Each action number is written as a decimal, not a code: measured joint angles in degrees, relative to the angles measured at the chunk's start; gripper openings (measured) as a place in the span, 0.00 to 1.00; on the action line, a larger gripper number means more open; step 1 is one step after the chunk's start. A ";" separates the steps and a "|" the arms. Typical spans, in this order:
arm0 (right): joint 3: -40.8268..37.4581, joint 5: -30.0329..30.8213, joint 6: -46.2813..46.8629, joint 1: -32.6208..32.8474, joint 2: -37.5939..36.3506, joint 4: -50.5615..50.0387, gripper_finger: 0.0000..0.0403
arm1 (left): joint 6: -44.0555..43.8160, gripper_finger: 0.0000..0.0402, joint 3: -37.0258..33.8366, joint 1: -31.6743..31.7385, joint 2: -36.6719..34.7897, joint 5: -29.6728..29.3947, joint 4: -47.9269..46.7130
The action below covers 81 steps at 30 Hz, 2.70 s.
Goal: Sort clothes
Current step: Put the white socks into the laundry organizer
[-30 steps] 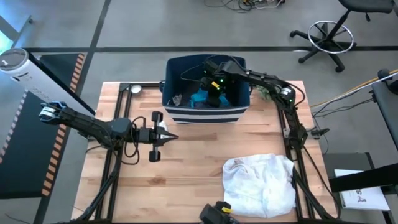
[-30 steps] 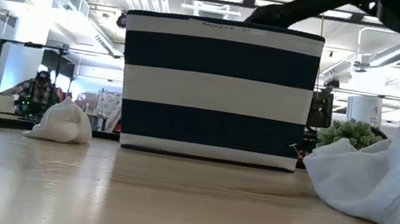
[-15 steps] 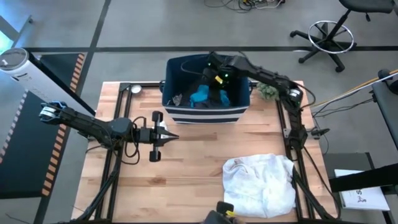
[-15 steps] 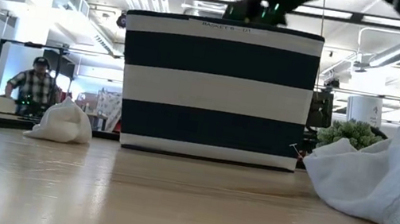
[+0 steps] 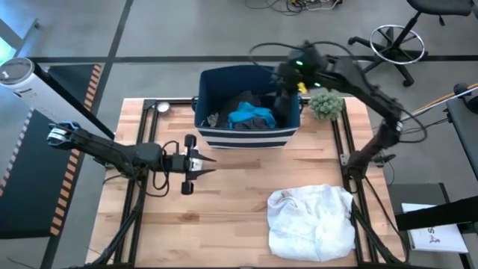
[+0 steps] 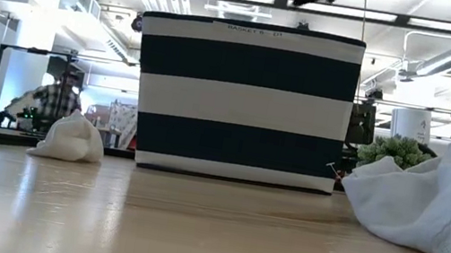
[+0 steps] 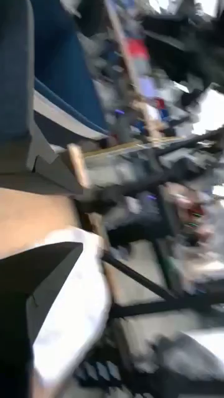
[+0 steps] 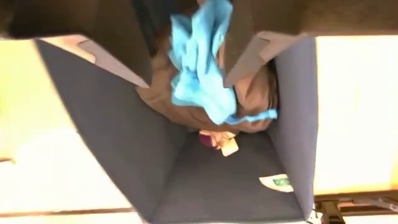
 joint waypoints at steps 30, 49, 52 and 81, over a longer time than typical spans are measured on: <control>-24.43 22.57 26.57 43.37 -20.29 -2.84 0.00 | -44.61 0.55 14.30 -6.94 17.18 -13.57 -70.37; -24.45 32.46 33.21 56.09 -17.28 -2.85 0.00 | -58.29 0.60 -4.67 -3.11 17.11 -28.05 -53.05; -24.45 32.59 33.51 56.72 -16.29 -2.85 0.00 | -58.81 0.48 -7.02 -2.52 17.11 -27.72 -48.81; -52.90 34.04 41.31 58.53 -16.25 22.24 0.00 | -31.63 0.00 27.54 -12.62 16.45 -33.73 -47.27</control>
